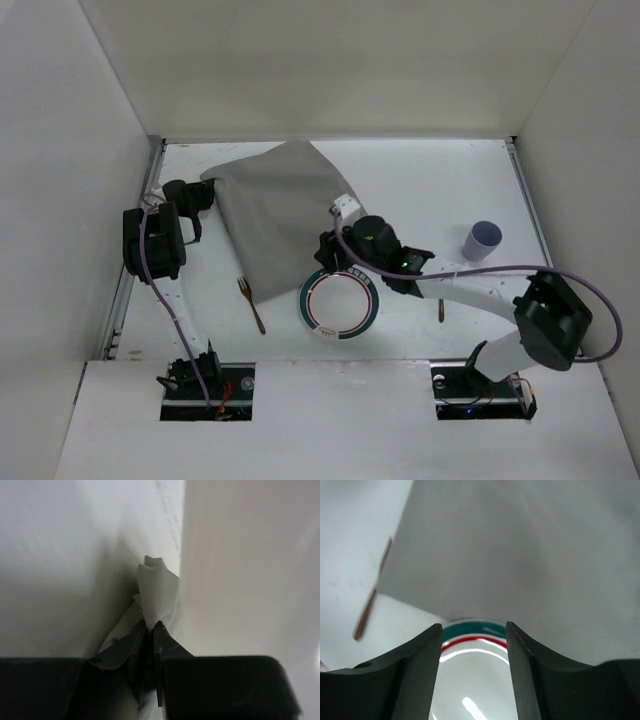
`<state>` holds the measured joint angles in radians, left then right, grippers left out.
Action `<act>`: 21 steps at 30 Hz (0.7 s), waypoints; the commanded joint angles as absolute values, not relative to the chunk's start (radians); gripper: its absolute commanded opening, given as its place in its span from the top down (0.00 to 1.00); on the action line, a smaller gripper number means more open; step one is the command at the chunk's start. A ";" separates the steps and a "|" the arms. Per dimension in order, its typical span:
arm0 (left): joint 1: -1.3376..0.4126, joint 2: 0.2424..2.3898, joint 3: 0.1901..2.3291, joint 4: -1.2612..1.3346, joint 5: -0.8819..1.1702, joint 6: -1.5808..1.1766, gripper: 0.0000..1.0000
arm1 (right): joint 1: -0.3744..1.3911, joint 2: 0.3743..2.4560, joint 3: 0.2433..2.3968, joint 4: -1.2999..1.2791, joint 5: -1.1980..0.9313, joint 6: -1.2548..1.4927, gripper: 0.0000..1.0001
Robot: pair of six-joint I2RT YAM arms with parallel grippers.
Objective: Set the dinner table for one person
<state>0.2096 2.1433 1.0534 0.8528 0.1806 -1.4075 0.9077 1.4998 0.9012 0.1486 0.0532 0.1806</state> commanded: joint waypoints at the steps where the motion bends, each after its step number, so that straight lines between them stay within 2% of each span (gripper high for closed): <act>1: 0.212 2.049 1.069 1.028 0.224 -1.413 0.92 | 0.768 1.414 0.902 0.298 0.090 0.342 0.39; 4: 0.242 2.028 1.043 1.014 0.222 -1.401 0.84 | 0.664 1.465 0.910 0.232 0.185 0.471 0.37; 6: 0.261 2.011 1.013 1.015 0.219 -1.393 0.66 | 0.602 1.509 0.923 0.142 0.238 0.546 0.35; 9: 0.263 1.971 0.979 1.020 0.206 -1.359 0.53 | 0.541 1.554 0.913 0.075 0.262 0.613 0.34; 15: 0.222 1.794 0.865 0.980 0.057 -1.182 0.43 | 0.528 1.562 0.874 0.038 0.223 0.679 0.32; 21: 0.104 1.568 0.796 0.852 -0.158 -0.886 0.43 | 0.522 1.577 0.835 0.031 0.138 0.736 0.32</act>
<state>0.1692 1.6855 0.8051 0.8600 -0.0139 -1.1103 0.5243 1.5761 0.8547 0.0288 0.1905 0.6750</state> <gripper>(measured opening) 0.574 0.677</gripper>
